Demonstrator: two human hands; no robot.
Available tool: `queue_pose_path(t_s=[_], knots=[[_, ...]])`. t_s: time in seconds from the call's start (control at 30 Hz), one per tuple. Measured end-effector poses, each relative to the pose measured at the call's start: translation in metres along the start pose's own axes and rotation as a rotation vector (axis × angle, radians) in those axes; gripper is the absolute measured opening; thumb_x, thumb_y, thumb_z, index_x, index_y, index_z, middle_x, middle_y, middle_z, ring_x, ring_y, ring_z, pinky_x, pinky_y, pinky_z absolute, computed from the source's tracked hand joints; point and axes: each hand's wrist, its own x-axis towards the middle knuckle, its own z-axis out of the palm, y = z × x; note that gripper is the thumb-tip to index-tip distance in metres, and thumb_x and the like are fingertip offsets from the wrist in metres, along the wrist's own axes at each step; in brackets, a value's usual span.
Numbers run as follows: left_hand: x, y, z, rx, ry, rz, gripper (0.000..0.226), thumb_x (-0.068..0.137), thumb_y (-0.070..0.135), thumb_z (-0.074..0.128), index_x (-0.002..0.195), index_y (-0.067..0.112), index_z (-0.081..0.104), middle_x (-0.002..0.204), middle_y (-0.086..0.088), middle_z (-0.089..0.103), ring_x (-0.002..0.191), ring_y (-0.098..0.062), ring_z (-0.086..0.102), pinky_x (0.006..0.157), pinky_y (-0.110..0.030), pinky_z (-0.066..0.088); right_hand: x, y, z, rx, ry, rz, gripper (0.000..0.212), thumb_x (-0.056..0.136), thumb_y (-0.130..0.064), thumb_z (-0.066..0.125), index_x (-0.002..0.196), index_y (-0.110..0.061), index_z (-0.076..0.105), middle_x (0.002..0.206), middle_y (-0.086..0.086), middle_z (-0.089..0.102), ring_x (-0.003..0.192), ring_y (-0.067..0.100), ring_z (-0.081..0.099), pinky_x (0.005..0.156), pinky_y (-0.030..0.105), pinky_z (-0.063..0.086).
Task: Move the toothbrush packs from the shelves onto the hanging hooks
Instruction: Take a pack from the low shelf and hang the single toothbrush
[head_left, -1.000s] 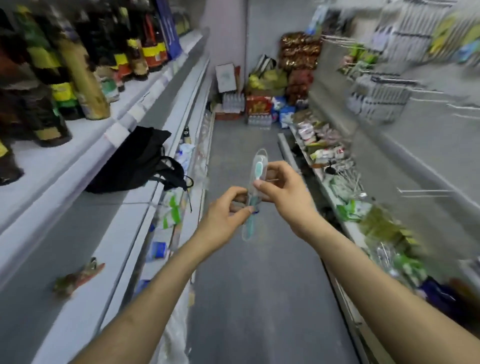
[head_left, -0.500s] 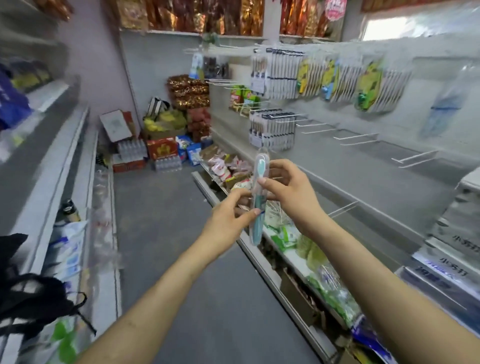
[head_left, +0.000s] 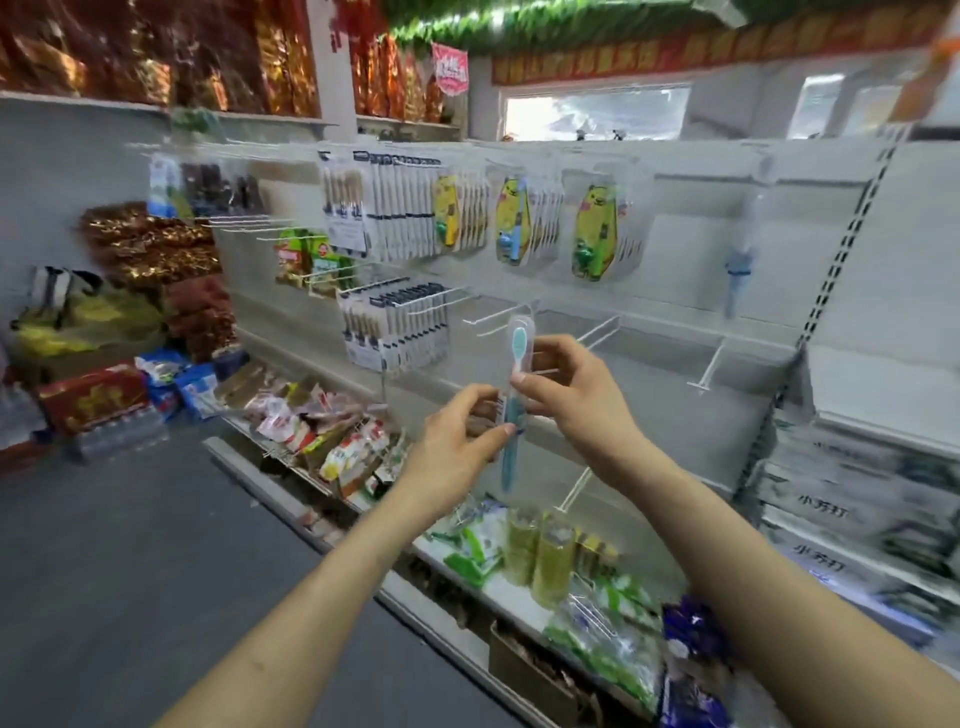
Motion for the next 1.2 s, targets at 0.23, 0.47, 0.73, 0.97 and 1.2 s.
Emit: queue_pose_path(t_s=[0.23,0.47,0.73,0.97,1.2], knots=[[0.073,-0.011,0.012,-0.143,-0.228,0.054,0.037,0.077,0.052,0.075,0.112,0.042,0.065,0.107,0.008,0.073,0.099,-0.018,0.075,0.082,-0.052,0.064,0.022,0.000,-0.020,-0.101,0.275,0.033,0.023,0.096,-0.007,0.073,0.112,-0.021,0.067,0.104,0.008,0.071,0.101,0.027,0.073,0.083,0.043,0.065],[0.105,0.011,0.055,-0.250,-0.439,0.157,0.028,0.091,0.032,0.076,0.105,0.053,0.063,0.104,0.016,0.072,0.102,-0.014,0.073,0.086,-0.050,0.064,0.002,-0.016,-0.053,-0.150,0.503,0.025,0.024,0.098,-0.011,0.071,0.121,-0.016,0.068,0.110,0.009,0.072,0.105,0.022,0.074,0.086,0.038,0.065],[0.131,0.049,0.111,-0.344,-0.502,0.186,0.024,0.099,0.024,0.070,0.117,0.038,0.062,0.112,0.008,0.072,0.105,-0.013,0.072,0.088,-0.048,0.063,0.012,-0.031,-0.108,-0.232,0.638,0.001,0.020,0.098,-0.008,0.070,0.117,-0.012,0.068,0.102,0.005,0.069,0.102,0.023,0.073,0.084,0.037,0.065],[0.173,0.088,0.138,-0.351,-0.455,0.173,0.022,0.102,0.019,0.067,0.119,0.031,0.062,0.115,-0.004,0.070,0.105,-0.016,0.072,0.087,-0.046,0.064,0.051,-0.044,-0.157,-0.252,0.615,-0.029,0.020,0.099,-0.013,0.070,0.119,-0.013,0.068,0.103,0.004,0.070,0.098,0.018,0.074,0.086,0.043,0.065],[0.204,0.106,0.156,-0.298,-0.396,0.222,0.030,0.105,0.026,0.063,0.135,0.023,0.060,0.119,0.000,0.068,0.101,-0.008,0.071,0.068,-0.012,0.055,0.089,-0.043,-0.192,-0.289,0.640,-0.071,0.022,0.096,-0.021,0.074,0.116,-0.014,0.071,0.104,0.004,0.073,0.098,0.021,0.075,0.083,0.048,0.066]])
